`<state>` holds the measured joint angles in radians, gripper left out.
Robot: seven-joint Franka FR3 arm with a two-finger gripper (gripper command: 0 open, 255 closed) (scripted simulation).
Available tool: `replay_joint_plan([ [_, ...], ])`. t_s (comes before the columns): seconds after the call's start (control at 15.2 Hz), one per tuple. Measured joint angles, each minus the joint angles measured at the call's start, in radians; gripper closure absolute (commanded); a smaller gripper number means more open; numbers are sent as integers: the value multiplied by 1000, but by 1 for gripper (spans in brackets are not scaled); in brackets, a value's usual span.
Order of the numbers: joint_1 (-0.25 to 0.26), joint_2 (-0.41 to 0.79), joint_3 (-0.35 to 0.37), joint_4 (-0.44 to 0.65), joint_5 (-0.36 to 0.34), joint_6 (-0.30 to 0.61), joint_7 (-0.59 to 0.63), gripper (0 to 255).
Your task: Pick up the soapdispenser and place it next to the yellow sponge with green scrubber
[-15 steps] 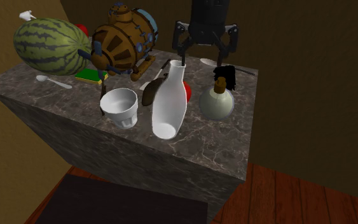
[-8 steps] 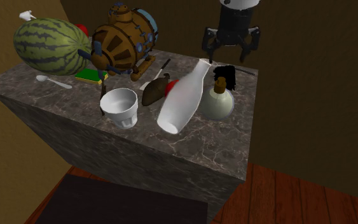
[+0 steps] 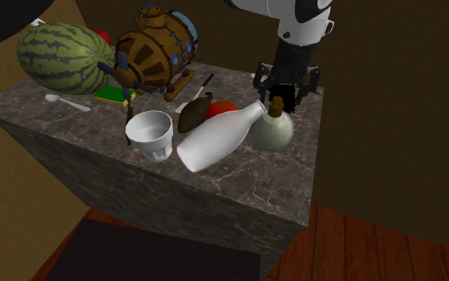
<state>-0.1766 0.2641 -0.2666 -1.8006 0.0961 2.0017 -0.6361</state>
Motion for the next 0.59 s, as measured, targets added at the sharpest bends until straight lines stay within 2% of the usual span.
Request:
replay_joint_plan([
  [0.53, 3, 7, 3, -14, 2, -6, 3, 0],
  [0.59, 3, 7, 3, -14, 2, -6, 3, 255],
])
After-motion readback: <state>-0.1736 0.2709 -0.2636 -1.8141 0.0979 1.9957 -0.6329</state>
